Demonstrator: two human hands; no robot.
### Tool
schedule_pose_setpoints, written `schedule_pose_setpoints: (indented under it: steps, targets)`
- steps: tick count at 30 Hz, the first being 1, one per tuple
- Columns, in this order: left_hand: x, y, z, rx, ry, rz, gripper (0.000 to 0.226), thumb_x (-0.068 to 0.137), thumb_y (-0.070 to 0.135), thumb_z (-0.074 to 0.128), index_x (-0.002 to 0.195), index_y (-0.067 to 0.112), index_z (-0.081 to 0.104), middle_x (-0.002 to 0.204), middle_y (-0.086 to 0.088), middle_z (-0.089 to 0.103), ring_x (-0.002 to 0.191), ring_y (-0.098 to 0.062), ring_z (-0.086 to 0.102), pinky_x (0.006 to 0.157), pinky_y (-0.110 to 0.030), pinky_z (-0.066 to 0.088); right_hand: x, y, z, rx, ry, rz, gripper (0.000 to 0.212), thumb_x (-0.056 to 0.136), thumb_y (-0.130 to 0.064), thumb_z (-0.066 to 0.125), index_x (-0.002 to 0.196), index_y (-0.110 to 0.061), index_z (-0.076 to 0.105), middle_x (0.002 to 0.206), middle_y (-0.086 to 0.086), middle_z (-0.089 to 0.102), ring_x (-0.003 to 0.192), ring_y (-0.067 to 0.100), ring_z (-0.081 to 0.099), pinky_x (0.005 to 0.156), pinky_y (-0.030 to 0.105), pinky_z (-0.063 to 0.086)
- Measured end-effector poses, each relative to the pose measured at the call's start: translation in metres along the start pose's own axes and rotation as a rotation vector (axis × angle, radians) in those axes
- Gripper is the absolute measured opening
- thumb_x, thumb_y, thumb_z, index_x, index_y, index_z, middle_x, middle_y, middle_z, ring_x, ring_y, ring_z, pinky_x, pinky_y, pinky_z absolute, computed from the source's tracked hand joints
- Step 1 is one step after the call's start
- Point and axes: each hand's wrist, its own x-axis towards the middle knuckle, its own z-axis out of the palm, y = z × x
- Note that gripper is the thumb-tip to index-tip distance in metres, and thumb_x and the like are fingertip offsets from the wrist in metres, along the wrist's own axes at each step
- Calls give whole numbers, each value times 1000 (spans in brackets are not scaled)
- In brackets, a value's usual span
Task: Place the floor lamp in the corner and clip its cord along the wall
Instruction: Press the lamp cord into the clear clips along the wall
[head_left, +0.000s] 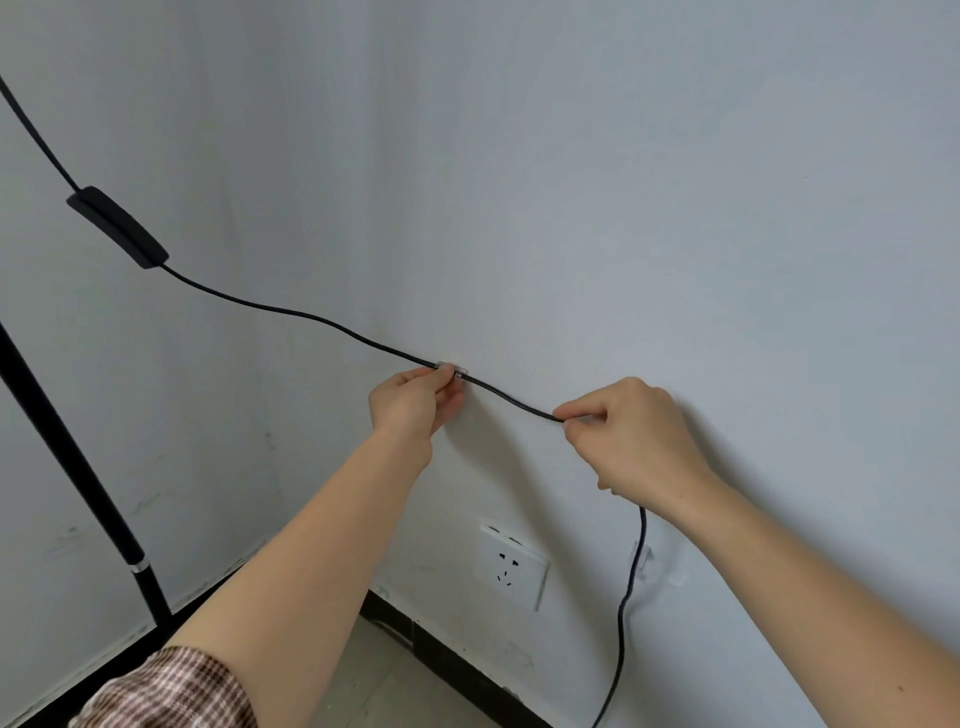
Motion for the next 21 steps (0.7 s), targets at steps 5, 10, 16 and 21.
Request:
schedule_pose_setpoints:
  steps: [5,10,16,21]
  targets:
    - [-2,1,0,2,20,1,9,80,-2,68,78,0,59,72,-11,65,64,-16,66,65,-24,59,-5,4,-3,105,52,14,24,81,-15,55,90,-25,75,59,-14,62,34,9,58,42,23,51]
    - [-2,1,0,-3,27,-15,7,80,0,68,82,-3,62,75,-12,66,67,-17,68,65,-24,60,-5,7,-11,47,128,-17,5,79,-23,63,78,-23,68,54,-9,61,45,16,64,52,33,57]
    - [-5,-1,2,38,41,24,8,75,1,73,73,1,65,69,-7,68,63,-15,68,66,-23,60,-12,15,-16,10,104,-22,23,82,-15,53,91,-26,72,68,-6,70,52,21,67,61,38,60]
    - [-10,-2,5,54,38,59,10,74,0,74,75,2,65,71,-6,69,63,-15,67,65,-22,60,-14,19,-19,70,158,-6,14,83,-18,62,87,-23,75,68,-11,70,54,19,68,61,33,59]
